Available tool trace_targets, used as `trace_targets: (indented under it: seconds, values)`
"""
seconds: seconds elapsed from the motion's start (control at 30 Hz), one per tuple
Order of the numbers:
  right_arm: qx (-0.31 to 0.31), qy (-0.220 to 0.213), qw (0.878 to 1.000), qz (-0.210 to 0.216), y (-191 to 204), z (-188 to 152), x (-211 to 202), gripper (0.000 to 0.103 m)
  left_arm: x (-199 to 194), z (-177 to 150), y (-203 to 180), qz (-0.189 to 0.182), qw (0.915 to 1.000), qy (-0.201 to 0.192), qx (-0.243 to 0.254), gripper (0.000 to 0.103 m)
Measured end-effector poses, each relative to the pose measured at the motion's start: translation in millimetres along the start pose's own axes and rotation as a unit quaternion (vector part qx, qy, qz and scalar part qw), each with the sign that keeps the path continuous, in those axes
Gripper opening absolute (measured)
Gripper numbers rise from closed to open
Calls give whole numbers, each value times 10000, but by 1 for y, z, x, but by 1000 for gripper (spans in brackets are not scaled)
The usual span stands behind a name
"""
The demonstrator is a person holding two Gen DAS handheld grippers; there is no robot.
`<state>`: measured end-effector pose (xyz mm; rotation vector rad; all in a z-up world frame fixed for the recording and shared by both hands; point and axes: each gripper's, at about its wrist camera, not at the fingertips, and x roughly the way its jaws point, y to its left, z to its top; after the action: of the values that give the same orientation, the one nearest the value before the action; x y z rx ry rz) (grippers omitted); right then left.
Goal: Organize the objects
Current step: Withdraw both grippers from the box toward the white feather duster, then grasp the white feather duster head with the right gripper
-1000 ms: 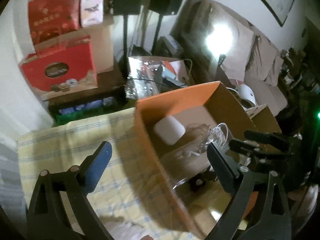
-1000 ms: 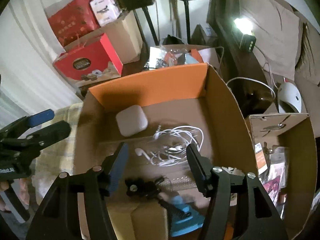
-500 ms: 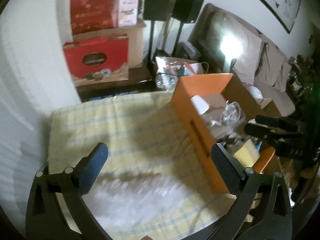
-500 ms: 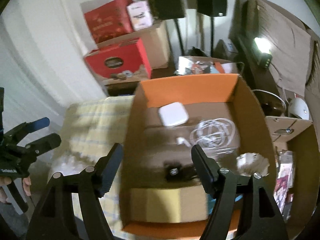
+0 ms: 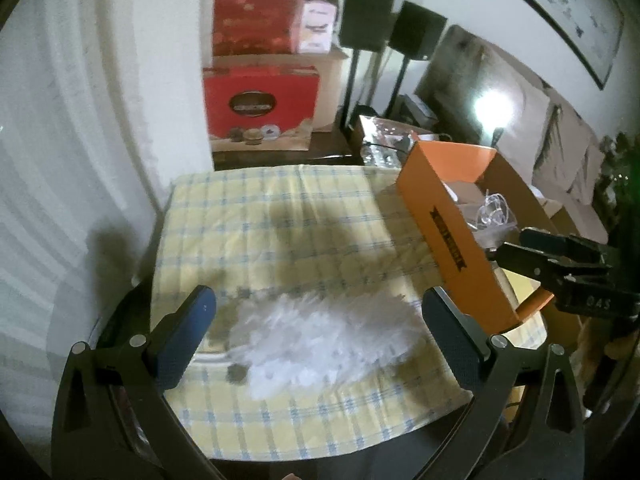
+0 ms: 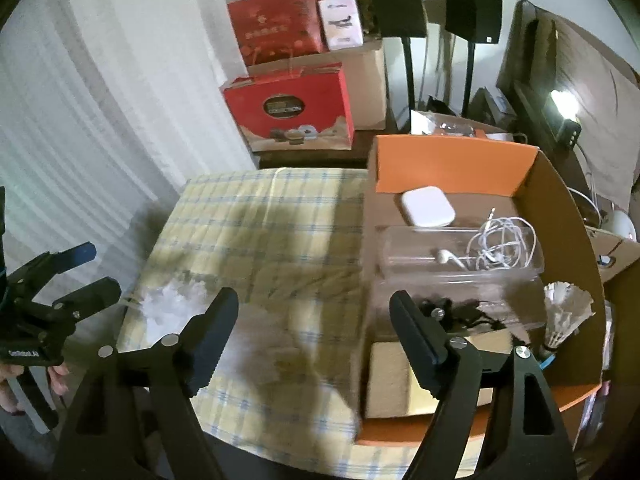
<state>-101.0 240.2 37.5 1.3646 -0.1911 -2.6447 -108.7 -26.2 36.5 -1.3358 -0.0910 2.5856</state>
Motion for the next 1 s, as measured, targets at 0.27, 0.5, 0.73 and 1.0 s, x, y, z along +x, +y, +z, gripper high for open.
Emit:
trace_targets:
  seconds: [0.27, 0.5, 0.73, 1.0]
  values:
    - [-96, -182, 9998, -48, 29, -13, -2, 86, -14, -14, 18, 102, 9996, -154, -235, 103]
    - [-262, -267, 9992, -142, 48, -22, 1, 94, -18, -26, 25, 221, 9994, -196, -205, 103]
    - [-254, -182, 9994, -131, 56, -31, 13, 96, -11, -34, 35, 296, 9992, -152, -227, 103]
    - [-191, -5, 9997, -168, 58, -40, 41, 103, 17, -46, 60, 336, 9989, 30, -319, 103]
